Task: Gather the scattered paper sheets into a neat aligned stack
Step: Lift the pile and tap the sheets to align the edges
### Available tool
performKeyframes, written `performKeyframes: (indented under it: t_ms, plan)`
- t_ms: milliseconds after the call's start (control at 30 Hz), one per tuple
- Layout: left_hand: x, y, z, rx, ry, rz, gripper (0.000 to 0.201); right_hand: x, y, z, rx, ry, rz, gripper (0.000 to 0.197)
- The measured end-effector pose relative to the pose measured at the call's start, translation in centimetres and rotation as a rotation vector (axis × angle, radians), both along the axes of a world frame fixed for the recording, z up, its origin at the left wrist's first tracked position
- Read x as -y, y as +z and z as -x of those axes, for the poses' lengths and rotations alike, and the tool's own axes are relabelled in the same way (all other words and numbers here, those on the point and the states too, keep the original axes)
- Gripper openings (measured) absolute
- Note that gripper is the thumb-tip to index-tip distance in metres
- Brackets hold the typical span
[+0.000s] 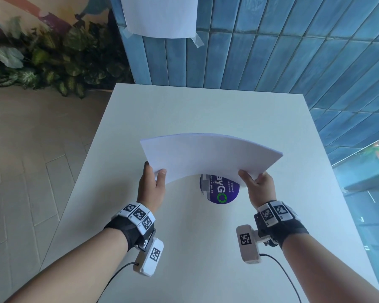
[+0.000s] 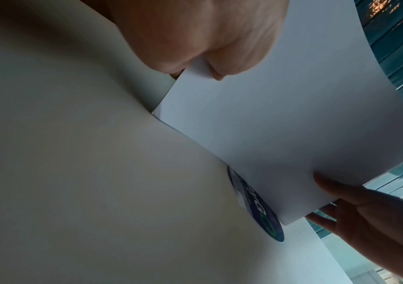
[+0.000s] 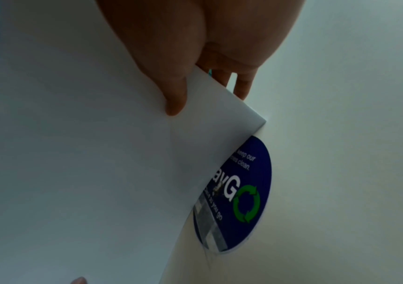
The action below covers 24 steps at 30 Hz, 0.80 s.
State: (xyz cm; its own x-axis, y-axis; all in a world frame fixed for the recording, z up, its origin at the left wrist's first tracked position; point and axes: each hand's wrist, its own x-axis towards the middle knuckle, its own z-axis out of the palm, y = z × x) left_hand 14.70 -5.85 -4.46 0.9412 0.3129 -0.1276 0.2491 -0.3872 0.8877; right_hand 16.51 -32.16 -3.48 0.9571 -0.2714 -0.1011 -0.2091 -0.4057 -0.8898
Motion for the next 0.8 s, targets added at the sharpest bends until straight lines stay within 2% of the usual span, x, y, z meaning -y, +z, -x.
performKeyframes:
  t_ms: [67, 167, 267, 500, 567, 633, 667, 733, 800]
  plan:
    - [0.0, 0.1, -0.2, 0.021, 0.011, -0.006, 0.025, 0.2, 0.2, -0.2, -0.009, 0.002, 0.030, 0.014]
    - [-0.1, 0.4, -0.2, 0.040, 0.003, 0.006, 0.020, 0.3, 1.0, -0.5, -0.025, 0.041, 0.050, 0.007]
    - [-0.3, 0.8, -0.2, 0.035, 0.005, -0.020, 0.016, 0.6, 2.0, -1.1, -0.054, 0.098, 0.072, 0.016]
    - [-2.3, 2.6, -1.0, -0.039, -0.014, -0.091, 0.024, 1.2, 5.6, -2.1, -0.062, 0.178, 0.121, 0.013]
    - [-2.9, 3.6, -0.9, 0.020, -0.001, -0.050, 0.062, 1.4, 6.6, -2.0, -0.055, 0.207, 0.176, 0.014]
    - [-3.2, 5.4, -1.1, 0.170, -0.003, -0.198, 0.090, 1.7, 7.5, -1.9, -0.056, 0.237, 0.253, 0.016]
    - [-3.1, 6.5, -1.4, 0.272, -0.061, -0.303, 0.095, 1.8, 8.0, -1.9, -0.067, 0.249, 0.280, 0.016]
    - [-2.5, 8.7, -2.4, 0.419, -0.293, -0.498, 0.095, 2.1, 9.0, -1.9, -0.100, 0.288, 0.346, 0.018]
    - [-1.1, 10.8, -3.3, 0.420, -0.529, -0.606, 0.088, 2.1, 9.9, -2.0, -0.131, 0.341, 0.413, 0.020]
